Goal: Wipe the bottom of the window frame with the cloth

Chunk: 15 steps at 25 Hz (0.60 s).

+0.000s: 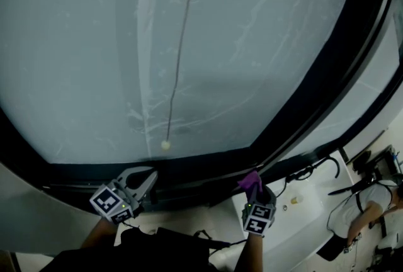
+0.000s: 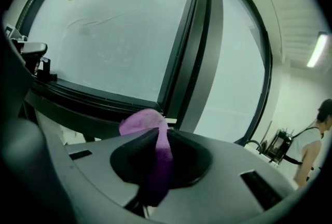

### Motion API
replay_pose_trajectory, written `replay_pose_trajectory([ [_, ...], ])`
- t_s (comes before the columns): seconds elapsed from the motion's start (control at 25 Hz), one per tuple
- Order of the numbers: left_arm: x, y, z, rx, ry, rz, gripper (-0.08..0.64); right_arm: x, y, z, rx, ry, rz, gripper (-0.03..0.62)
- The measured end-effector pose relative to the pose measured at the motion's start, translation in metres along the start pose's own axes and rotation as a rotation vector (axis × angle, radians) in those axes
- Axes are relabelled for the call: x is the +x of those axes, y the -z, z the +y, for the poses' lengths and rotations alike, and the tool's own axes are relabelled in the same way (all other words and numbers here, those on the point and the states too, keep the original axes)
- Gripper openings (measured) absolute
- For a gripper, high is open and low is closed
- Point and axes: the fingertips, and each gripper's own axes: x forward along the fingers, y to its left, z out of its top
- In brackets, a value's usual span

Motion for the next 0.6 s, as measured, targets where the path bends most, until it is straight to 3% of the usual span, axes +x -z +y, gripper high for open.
replay_pose_trajectory([
  [0.16, -0.001, 0.001, -0.001, -0.001, -0.003, -0.010, -0.003, -0.030, 0.009, 0.001, 0.087, -0.018, -0.026, 0.057],
  [0.4, -0.001, 0.000, -0.002, -0.017, 0.011, -0.015, -0.003, -0.077, -0.006, 0.015, 0.267, -0.088, -0.144, 0.054],
  [0.6, 0.001, -0.004, -0.001, -0.033, 0.007, -0.038, -0.003, -0.101, -0.016, 0.022, 0.286, -0.068, -0.237, 0.052],
])
